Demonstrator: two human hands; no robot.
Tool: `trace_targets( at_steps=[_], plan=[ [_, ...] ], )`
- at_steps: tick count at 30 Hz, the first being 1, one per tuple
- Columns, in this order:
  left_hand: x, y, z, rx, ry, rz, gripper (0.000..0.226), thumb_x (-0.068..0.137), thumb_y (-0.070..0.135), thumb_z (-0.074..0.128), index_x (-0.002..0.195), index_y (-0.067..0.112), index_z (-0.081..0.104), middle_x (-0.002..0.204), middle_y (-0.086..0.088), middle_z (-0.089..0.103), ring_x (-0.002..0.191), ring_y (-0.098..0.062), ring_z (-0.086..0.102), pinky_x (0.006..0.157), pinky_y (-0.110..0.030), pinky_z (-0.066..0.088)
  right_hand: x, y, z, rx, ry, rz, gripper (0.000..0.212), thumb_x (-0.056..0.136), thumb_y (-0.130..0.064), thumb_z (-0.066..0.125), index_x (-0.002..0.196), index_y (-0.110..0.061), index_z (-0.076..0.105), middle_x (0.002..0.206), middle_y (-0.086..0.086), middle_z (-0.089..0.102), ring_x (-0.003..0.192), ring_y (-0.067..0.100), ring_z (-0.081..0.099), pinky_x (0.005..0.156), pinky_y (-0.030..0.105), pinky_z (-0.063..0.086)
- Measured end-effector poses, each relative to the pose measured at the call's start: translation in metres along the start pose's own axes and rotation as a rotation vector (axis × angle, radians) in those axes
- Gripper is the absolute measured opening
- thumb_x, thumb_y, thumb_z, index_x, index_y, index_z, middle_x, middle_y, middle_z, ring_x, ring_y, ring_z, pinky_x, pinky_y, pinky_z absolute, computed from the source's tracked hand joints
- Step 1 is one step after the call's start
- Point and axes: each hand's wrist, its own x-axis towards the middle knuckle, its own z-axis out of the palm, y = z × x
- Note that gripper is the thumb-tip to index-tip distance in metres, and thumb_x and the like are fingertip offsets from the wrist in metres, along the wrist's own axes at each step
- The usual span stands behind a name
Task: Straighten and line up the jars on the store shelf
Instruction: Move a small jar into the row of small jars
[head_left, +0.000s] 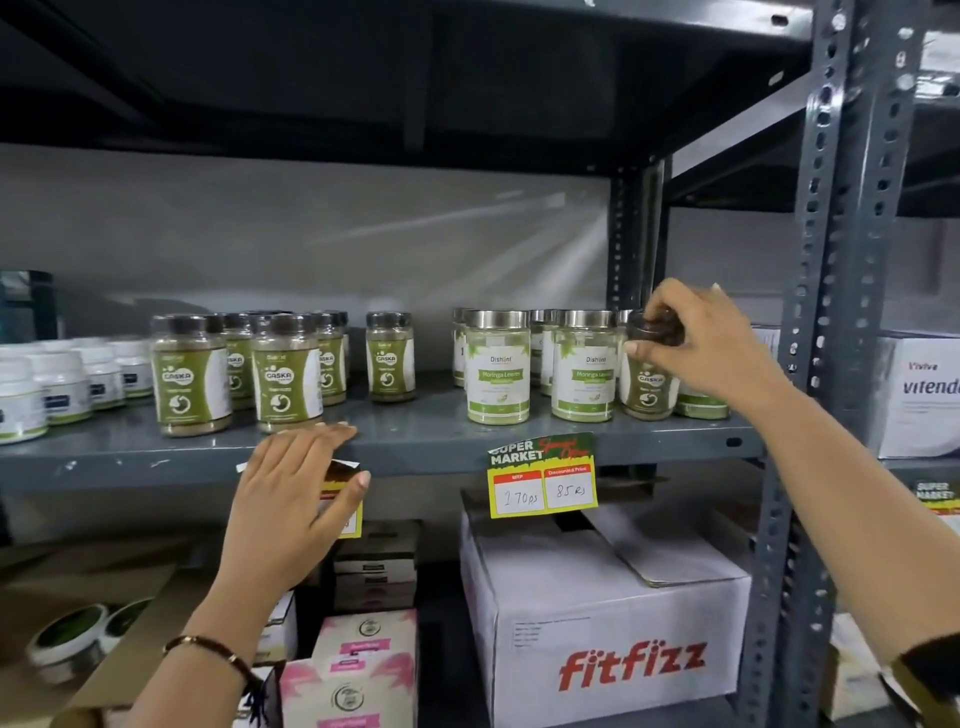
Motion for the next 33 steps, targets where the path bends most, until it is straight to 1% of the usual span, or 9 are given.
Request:
trace_targets(
  at_steps=[1,3,7,10,13,20,26,30,33],
  plan=[
    [0.000,0.000,0.000,-0.001,0.000,-0.001,0.049,0.088,0.047,0.037,0.117,0.013,0.057,0.113,-0.006,0.062,0.107,-0.023,0.048,0.092,-0.037,0.030,-0.001,-0.007,-0.006,0.081,0.030,0.023,0.033,0.074,-0.032,0.072,0.091,-0.018,0.048,0.088,0.003,0.060,0.086,0.027,0.057,0.088,0.043,0.043],
    [0.000,0.003,0.000,-0.016,0.003,-0.004,0.048,0.088,0.048,0.038,0.117,0.014,0.057,0.113,-0.004,0.061,0.107,-0.021,0.048,0.091,-0.036,0.031,-0.003,-0.024,-0.019,0.275,0.100,0.108,0.035,0.071,-0.032,0.076,0.093,-0.022,0.051,0.086,-0.006,0.058,0.081,0.014,0.055,0.072,0.029,0.045],
    [0.000,0.004,-0.002,-0.051,0.010,-0.012,0.045,0.088,0.045,0.041,0.115,0.014,0.058,0.113,-0.002,0.061,0.106,-0.020,0.048,0.091,-0.034,0.031,0.010,-0.072,-0.026,0.633,0.098,0.075,0.035,0.068,-0.029,0.079,0.094,-0.020,0.057,0.077,-0.013,0.058,0.070,-0.003,0.054,0.060,0.005,0.041],
    [-0.001,0.001,-0.003,-0.057,0.000,-0.004,0.043,0.089,0.045,0.042,0.115,0.014,0.058,0.114,-0.001,0.060,0.108,-0.019,0.048,0.093,-0.032,0.030,0.029,-0.118,-0.002,0.753,0.007,0.005,0.029,0.071,-0.026,0.077,0.092,-0.016,0.061,0.075,-0.008,0.060,0.064,-0.007,0.055,0.058,0.009,0.044],
    [-0.001,-0.001,-0.004,-0.074,-0.007,-0.004,0.043,0.089,0.044,0.042,0.115,0.015,0.058,0.115,0.000,0.061,0.109,-0.018,0.048,0.094,-0.030,0.029,0.051,-0.157,0.032,0.737,-0.063,-0.026,0.025,0.072,-0.031,0.076,0.090,-0.020,0.063,0.078,-0.011,0.063,0.079,0.007,0.060,0.073,0.024,0.048],
    [0.000,-0.001,-0.007,-0.090,-0.022,0.002,0.042,0.089,0.044,0.043,0.116,0.015,0.058,0.116,0.001,0.061,0.110,-0.017,0.049,0.096,-0.029,0.026,0.069,-0.199,0.091,0.636,-0.270,-0.010,0.025,0.077,-0.029,0.073,0.098,-0.018,0.064,0.087,-0.006,0.060,0.089,0.015,0.057,0.078,0.027,0.045],
    [0.000,-0.003,-0.006,-0.100,-0.016,0.010,0.040,0.089,0.042,0.044,0.117,0.016,0.057,0.116,0.003,0.060,0.110,-0.015,0.047,0.098,-0.028,0.025,0.071,-0.202,0.099,0.664,-0.318,0.052,0.022,0.078,-0.030,0.072,0.097,-0.023,0.062,0.099,-0.002,0.061,0.094,0.016,0.058,0.059,0.017,0.039],
    [0.000,-0.003,-0.005,-0.104,-0.011,0.001,0.040,0.089,0.042,0.044,0.117,0.017,0.057,0.116,0.003,0.060,0.110,-0.015,0.048,0.099,-0.029,0.025,0.064,-0.197,0.092,0.623,-0.311,0.038,0.051,0.077,-0.040,0.069,0.123,-0.024,0.054,0.133,0.003,0.054,0.120,0.019,0.049,0.089,0.028,0.041],
    [-0.001,-0.002,-0.005,-0.103,-0.016,-0.007,0.040,0.089,0.043,0.043,0.116,0.017,0.057,0.116,0.003,0.060,0.110,-0.015,0.048,0.098,-0.027,0.024,0.042,-0.175,0.061,0.598,-0.031,-0.031,0.055,0.080,-0.037,0.067,0.129,-0.019,0.051,0.142,0.001,0.046,0.129,0.012,0.039,0.106,0.028,0.031]
  ],
)
